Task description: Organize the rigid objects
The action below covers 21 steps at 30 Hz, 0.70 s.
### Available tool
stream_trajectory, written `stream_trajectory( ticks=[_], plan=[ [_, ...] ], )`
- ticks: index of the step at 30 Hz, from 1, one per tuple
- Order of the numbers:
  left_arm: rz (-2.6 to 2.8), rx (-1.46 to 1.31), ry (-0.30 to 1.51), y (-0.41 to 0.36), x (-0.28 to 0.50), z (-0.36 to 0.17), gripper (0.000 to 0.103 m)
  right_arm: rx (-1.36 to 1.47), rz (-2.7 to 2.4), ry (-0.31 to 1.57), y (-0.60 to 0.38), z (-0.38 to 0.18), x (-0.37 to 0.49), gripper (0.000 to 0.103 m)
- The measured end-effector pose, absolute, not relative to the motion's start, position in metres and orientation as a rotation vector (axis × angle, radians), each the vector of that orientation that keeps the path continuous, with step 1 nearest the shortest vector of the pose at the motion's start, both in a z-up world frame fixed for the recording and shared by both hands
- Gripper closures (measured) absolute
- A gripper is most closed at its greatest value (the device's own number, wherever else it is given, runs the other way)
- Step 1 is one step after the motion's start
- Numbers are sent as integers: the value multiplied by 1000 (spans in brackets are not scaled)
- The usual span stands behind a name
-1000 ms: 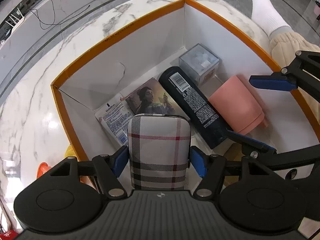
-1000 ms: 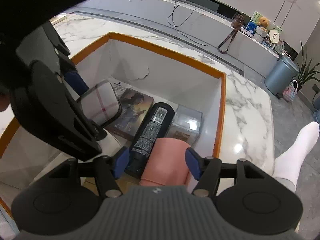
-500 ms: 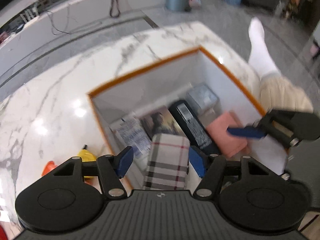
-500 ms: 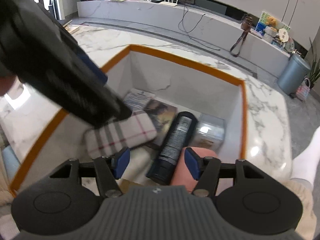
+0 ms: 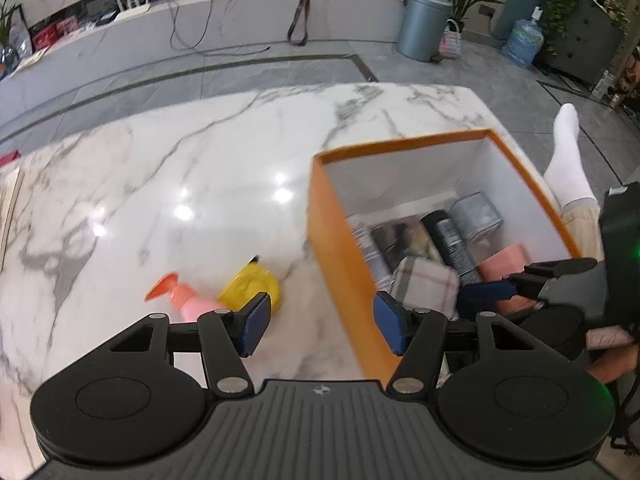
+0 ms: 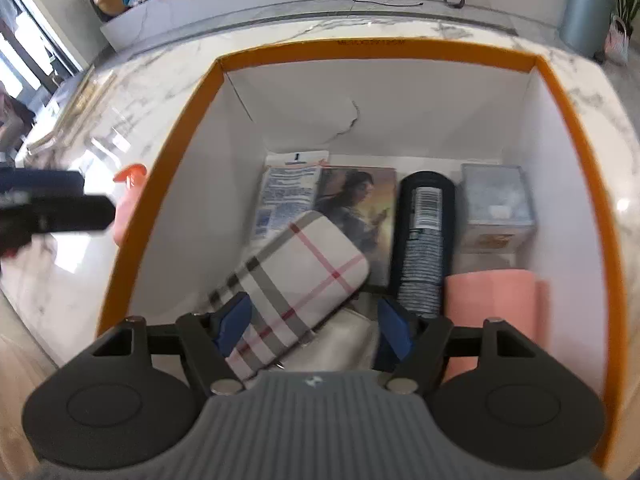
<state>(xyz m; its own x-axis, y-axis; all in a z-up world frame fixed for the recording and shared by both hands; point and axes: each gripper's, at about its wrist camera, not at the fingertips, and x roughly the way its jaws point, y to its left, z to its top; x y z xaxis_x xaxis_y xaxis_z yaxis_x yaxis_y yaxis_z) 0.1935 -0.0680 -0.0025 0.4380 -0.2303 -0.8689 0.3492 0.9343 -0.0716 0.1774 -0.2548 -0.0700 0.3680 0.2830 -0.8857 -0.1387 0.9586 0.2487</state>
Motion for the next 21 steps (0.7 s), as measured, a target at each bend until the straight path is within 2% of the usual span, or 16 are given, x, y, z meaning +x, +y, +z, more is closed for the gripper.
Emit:
stream_trajectory(
  ticks=[1, 4, 6, 9, 15, 21],
  plan=[
    [-356, 120, 1064, -64, 193, -5, 35, 146, 278, 1168, -253, -71, 179, 36],
    [-342, 104, 1082, -51, 193, -10, 37, 146, 299, 1151, -246, -70, 176, 51],
    [-340, 86, 1089, -44, 191, -13, 38, 127, 316, 1134, -240, -65, 173, 69],
    [-341, 63, 1099, -35, 187, -16, 38, 120, 369, 1137, -233, -54, 170, 84],
    [-339, 42, 1140, -22, 174, -23, 39, 73, 443, 1173, -216, -43, 166, 89],
    [-338, 33, 1149, -10, 161, -19, 39, 102, 463, 1258, -211, -36, 167, 89]
  ],
)
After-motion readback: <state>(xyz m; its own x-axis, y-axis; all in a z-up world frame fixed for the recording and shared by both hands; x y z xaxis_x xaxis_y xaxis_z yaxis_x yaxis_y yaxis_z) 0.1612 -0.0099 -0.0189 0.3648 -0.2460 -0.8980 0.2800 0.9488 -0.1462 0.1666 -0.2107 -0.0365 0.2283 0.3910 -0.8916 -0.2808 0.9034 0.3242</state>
